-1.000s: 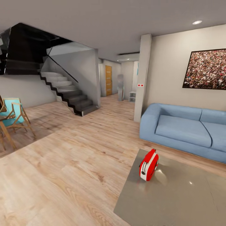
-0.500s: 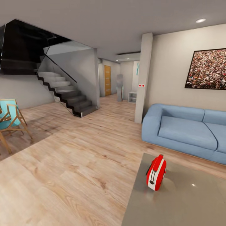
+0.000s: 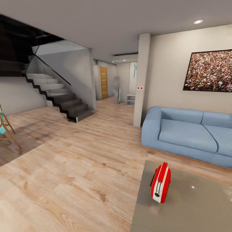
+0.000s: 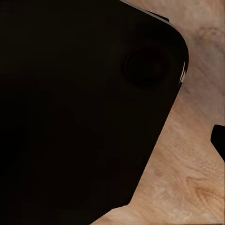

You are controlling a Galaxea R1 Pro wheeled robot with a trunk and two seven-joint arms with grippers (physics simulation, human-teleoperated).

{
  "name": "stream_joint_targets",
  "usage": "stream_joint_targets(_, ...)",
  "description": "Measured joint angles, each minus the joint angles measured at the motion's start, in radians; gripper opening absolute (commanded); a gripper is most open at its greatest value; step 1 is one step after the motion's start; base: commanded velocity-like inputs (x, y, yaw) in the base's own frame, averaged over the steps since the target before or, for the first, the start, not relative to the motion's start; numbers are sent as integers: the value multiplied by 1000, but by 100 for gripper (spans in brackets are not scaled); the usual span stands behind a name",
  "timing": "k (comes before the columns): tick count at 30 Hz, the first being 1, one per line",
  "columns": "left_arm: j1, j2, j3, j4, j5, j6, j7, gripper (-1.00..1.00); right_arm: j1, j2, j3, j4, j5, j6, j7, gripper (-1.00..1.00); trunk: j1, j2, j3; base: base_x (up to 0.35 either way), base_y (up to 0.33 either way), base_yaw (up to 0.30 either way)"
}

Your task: Turn on the radio receiver that's on the table in the living room.

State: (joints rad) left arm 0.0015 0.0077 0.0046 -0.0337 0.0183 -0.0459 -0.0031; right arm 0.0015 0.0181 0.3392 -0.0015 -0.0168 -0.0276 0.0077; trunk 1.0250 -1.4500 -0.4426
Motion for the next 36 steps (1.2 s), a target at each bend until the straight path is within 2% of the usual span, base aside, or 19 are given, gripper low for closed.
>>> stream_joint_targets(36, 0, 0, 1, 0, 0, 0, 0, 100, 0, -1, 1, 0, 0, 0, 1, 100, 0, 0, 0, 1, 0, -284)
